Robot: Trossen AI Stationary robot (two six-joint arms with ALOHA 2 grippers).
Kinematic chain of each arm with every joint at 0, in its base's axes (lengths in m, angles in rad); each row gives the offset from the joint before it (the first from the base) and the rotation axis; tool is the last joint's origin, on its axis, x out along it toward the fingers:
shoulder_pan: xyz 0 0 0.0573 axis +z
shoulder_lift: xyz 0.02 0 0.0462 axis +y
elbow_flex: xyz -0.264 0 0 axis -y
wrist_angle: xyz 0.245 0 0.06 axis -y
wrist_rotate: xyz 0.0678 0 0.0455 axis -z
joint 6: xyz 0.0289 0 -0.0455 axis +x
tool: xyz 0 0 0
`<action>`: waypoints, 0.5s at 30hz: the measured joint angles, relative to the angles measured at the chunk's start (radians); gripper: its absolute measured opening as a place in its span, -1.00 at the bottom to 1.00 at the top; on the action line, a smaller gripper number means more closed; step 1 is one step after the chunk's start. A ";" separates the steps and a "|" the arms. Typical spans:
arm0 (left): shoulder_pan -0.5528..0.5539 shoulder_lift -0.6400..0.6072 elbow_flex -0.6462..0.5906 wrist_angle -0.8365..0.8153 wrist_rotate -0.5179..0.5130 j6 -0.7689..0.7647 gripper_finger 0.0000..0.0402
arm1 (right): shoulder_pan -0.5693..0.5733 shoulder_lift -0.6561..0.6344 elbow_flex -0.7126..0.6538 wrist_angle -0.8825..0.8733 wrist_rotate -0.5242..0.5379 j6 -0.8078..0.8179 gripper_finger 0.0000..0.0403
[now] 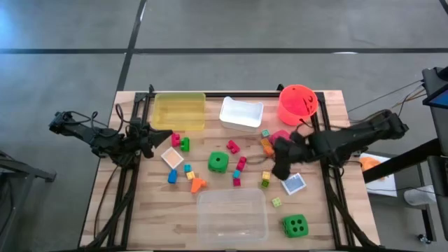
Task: Pick & Place Toys
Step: Put the orange game piece into the white bin
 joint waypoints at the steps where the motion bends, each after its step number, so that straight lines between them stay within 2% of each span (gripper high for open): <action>1: 0.000 0.000 0.000 0.000 0.000 0.000 -0.86 | -0.030 0.004 0.027 0.001 0.000 -0.014 -0.18; 7: 0.000 0.000 0.000 0.000 -0.003 0.000 -0.86 | -0.241 0.082 0.197 0.008 -0.038 -0.196 -0.18; 15: 0.000 0.000 0.000 0.000 -0.003 -0.005 -0.86 | -0.515 0.315 0.403 0.010 -0.262 -0.551 -0.18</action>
